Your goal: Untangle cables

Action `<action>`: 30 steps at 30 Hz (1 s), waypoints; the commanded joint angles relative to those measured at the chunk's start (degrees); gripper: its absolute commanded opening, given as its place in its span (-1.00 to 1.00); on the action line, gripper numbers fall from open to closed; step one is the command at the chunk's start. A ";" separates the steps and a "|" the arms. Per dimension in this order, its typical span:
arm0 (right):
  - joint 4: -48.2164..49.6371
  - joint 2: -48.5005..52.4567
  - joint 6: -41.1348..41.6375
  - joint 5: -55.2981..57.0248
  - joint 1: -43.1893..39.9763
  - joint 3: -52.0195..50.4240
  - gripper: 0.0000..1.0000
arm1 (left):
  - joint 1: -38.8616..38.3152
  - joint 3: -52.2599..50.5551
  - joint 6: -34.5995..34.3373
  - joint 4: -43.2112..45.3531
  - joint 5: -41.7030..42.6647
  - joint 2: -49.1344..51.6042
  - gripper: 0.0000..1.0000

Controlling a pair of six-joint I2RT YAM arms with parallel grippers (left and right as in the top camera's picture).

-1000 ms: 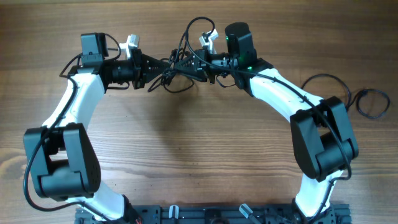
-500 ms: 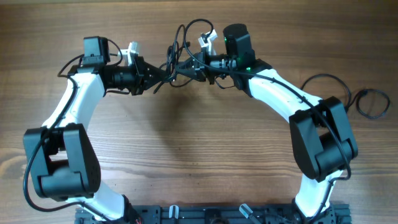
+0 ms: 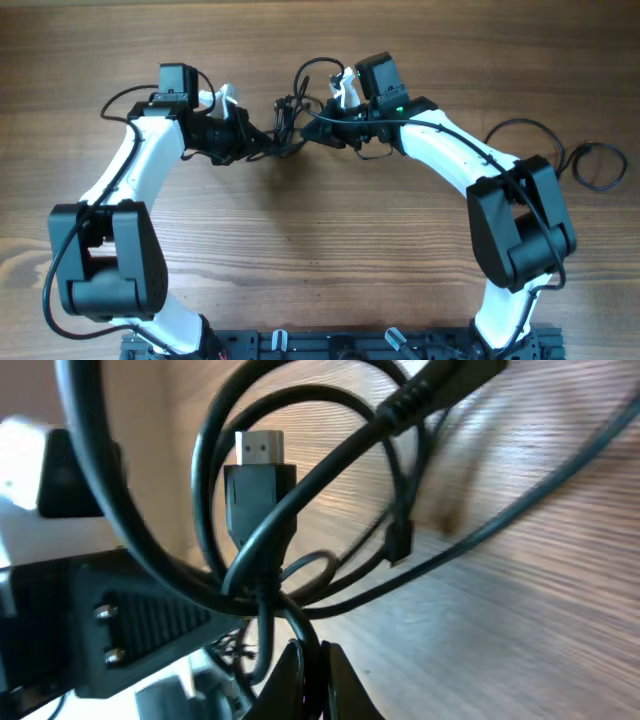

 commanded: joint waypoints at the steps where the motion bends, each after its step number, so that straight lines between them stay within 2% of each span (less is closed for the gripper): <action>1: -4.63 -1.05 -3.52 23.45 -4.55 -0.09 -0.91 | 4.20 -0.15 0.42 -0.72 -19.34 -0.74 -0.92; 4: -6.25 -1.05 -3.54 23.82 -4.55 -0.09 -0.91 | 4.20 -0.15 1.01 -0.72 -19.26 -0.61 -0.92; 6: -6.95 -1.05 -3.34 26.12 -4.63 -0.09 -0.91 | 4.17 -0.15 4.15 -1.01 -19.02 -0.61 -0.92; 9: -10.21 -1.05 -0.94 35.23 -4.87 -0.09 -0.91 | 4.13 -0.15 5.35 -1.55 -18.53 -0.61 -0.92; 11: -11.08 -1.05 1.07 33.07 -4.85 -0.09 -0.91 | 3.72 -0.15 5.35 -1.51 -17.53 -0.61 -0.92; 13: -10.56 -1.05 1.51 24.81 -4.79 -0.09 -0.91 | 2.91 -0.15 5.35 -1.29 -14.51 -0.61 -0.92; 14: -10.23 -1.05 0.94 19.47 -4.57 -0.09 -0.85 | 2.12 -0.15 5.35 -1.05 -12.68 -0.61 -0.92; 16: -10.54 -1.05 0.85 14.29 -3.89 -0.09 -0.49 | 1.07 -0.15 4.68 -0.68 -12.13 -0.61 -0.92; 17: -10.80 -1.05 0.83 12.61 -3.50 -0.09 -0.43 | 0.57 -0.15 4.24 -0.52 -12.09 -0.61 -0.92; 19: -11.17 -1.05 0.26 8.59 -1.75 -0.09 -0.16 | -0.68 -0.15 0.13 -0.15 -11.82 -0.61 -0.92; 20: -11.15 -1.05 0.33 7.02 -0.83 -0.09 -0.10 | -1.03 -0.13 -1.40 0.13 -10.16 -0.63 -0.91; 23: -9.77 -1.05 2.67 2.36 0.76 -0.09 -0.06 | -0.55 -0.13 -5.20 1.68 2.10 -0.63 -0.92; 24: -7.96 -1.05 4.68 -1.22 0.83 -0.09 -0.06 | 0.22 -0.13 -7.91 2.67 8.74 -0.63 -0.92; 26: -5.86 -1.05 7.72 -4.72 0.85 -0.09 -0.06 | 1.29 -0.13 -11.58 3.58 14.86 -0.63 -0.92; 28: -4.66 -1.05 11.89 -6.01 0.85 -0.09 -0.07 | 1.86 -0.13 -16.04 4.37 17.20 -0.63 -0.92; 30: -4.00 -1.05 14.67 -6.45 0.90 -0.09 -0.08 | 1.68 -0.13 -16.37 4.52 16.46 -0.63 -0.92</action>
